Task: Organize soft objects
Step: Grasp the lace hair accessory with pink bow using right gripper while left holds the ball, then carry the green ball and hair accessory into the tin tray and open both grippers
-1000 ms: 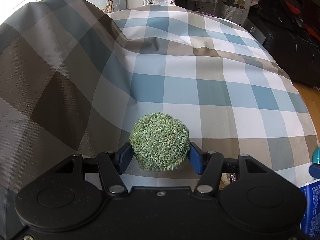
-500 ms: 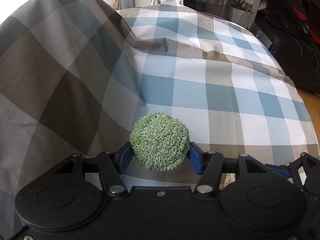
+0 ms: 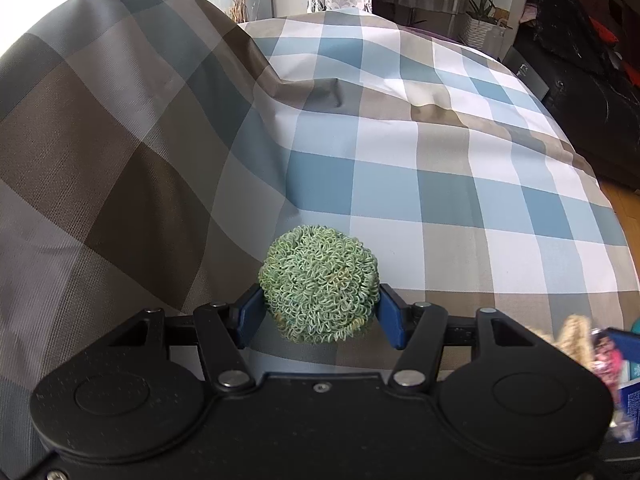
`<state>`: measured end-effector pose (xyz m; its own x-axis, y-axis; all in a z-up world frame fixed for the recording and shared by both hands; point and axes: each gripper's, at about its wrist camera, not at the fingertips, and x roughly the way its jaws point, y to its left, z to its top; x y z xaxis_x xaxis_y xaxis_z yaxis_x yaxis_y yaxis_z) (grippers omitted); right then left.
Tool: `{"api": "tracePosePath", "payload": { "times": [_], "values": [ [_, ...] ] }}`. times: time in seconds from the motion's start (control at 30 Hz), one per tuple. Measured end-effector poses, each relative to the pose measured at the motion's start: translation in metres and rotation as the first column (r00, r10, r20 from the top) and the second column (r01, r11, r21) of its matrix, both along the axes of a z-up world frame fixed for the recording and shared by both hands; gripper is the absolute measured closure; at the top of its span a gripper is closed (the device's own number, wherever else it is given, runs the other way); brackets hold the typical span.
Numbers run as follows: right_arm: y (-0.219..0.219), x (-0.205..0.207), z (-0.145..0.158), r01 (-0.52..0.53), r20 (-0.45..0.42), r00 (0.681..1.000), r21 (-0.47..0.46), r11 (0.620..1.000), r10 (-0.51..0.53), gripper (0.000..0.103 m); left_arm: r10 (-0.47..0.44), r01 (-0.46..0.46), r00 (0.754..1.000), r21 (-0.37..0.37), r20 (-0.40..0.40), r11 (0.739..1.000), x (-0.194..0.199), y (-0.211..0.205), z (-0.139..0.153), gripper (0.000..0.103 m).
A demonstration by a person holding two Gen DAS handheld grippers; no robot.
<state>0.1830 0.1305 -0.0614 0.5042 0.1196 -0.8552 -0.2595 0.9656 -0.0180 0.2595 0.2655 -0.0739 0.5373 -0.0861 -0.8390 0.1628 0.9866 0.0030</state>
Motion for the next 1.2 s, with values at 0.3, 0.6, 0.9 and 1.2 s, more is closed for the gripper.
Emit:
{"api": "tracePosePath", "payload": {
  "times": [0.3, 0.6, 0.9, 1.2],
  "values": [
    [-0.097, -0.079, 0.065, 0.198, 0.151, 0.968, 0.028, 0.980, -0.200, 0.040, -0.099, 0.097, 0.994, 0.049, 0.046, 0.994, -0.025, -0.032, 0.008, 0.047],
    [-0.215, -0.152, 0.070, 0.480, 0.173, 0.863, 0.011, 0.877, -0.475, 0.040, -0.253, 0.250, 0.964, 0.052, 0.077, 0.967, -0.085, -0.093, 0.054, 0.047],
    [-0.292, -0.198, 0.069, 0.645, 0.158, 0.739, 0.118, 0.755, -0.655, 0.040, -0.358, 0.362, 0.923, 0.003, 0.143, 0.932, -0.147, -0.157, 0.112, 0.047],
    [-0.331, -0.216, 0.053, 0.686, 0.075, 0.710, 0.147, 0.712, -0.700, 0.040, -0.404, 0.409, 0.908, -0.031, 0.111, 0.912, -0.191, -0.227, 0.118, 0.047]
  ]
}}
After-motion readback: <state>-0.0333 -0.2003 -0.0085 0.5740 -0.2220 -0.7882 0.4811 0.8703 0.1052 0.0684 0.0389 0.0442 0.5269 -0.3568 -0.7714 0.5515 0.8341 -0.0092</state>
